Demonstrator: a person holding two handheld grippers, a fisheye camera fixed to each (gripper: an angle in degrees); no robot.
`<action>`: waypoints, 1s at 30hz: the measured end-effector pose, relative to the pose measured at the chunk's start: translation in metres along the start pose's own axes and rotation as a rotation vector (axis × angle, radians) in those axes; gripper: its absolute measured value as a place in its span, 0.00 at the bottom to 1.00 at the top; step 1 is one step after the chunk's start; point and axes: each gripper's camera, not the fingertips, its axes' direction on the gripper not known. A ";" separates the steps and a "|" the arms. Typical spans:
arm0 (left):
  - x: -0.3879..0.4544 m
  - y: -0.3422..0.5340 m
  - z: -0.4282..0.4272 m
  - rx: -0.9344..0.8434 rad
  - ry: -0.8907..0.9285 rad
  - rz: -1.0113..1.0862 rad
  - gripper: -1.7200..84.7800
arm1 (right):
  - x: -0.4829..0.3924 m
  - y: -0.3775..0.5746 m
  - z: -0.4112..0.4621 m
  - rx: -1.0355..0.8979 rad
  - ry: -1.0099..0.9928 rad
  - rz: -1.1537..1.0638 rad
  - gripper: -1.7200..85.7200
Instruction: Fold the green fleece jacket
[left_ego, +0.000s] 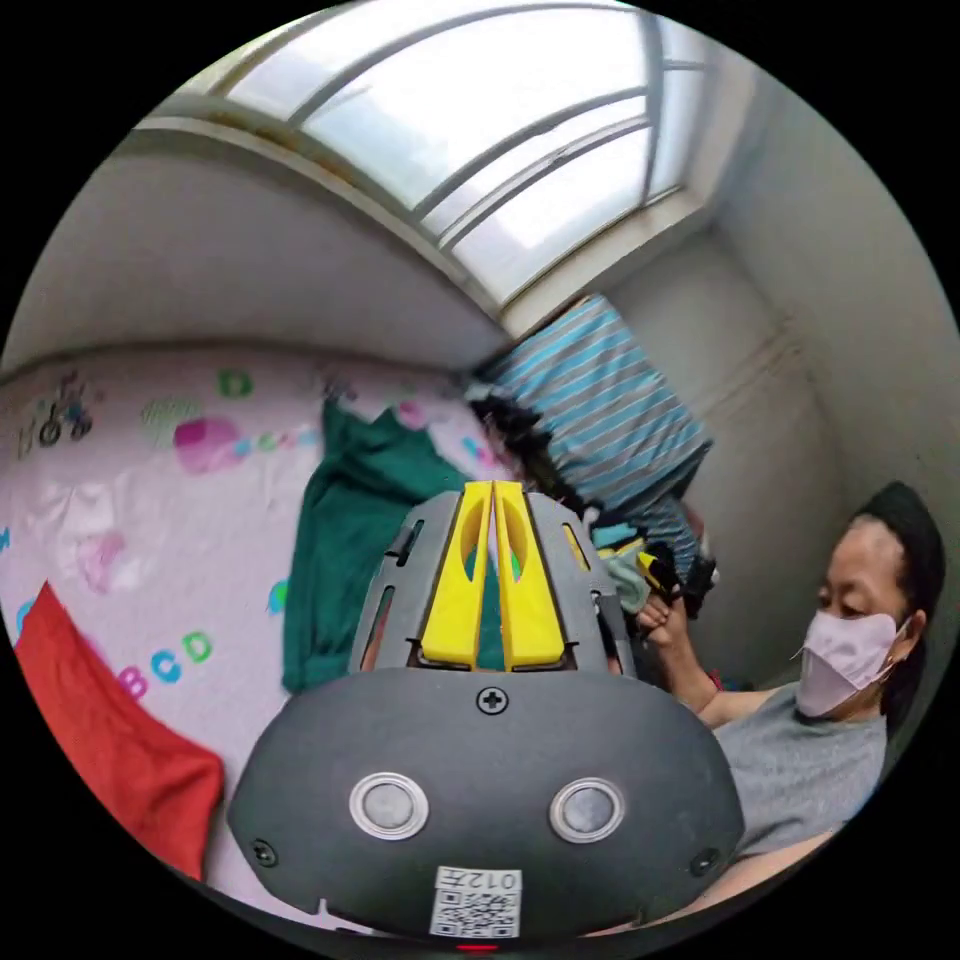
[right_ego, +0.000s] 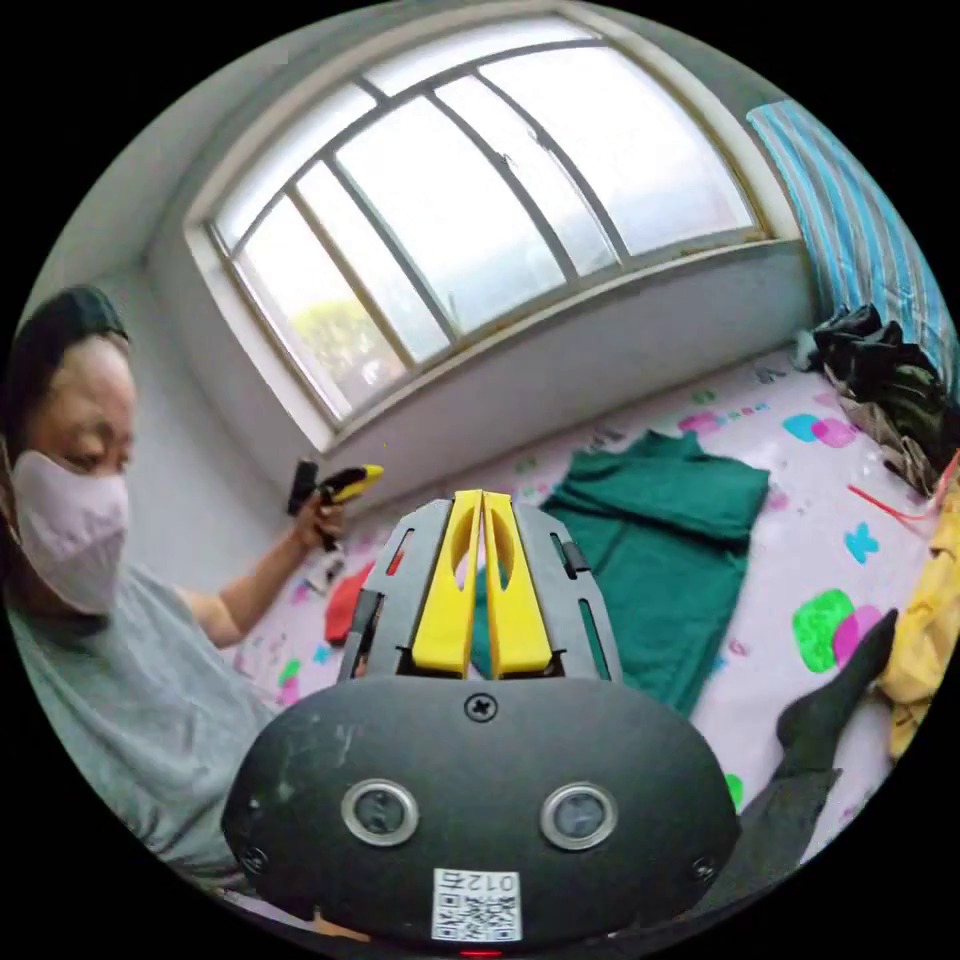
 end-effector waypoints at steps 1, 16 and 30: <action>-0.030 -0.007 0.016 -0.103 -0.103 -0.052 0.03 | 0.015 0.002 0.022 -0.113 0.110 0.029 0.01; -0.145 -0.079 0.180 -0.769 -0.156 -0.244 0.13 | 0.162 -0.013 0.140 -0.674 0.222 0.552 0.12; -0.136 -0.094 0.230 -0.950 -0.114 -0.156 0.13 | 0.204 -0.051 0.159 -0.689 0.164 0.642 0.13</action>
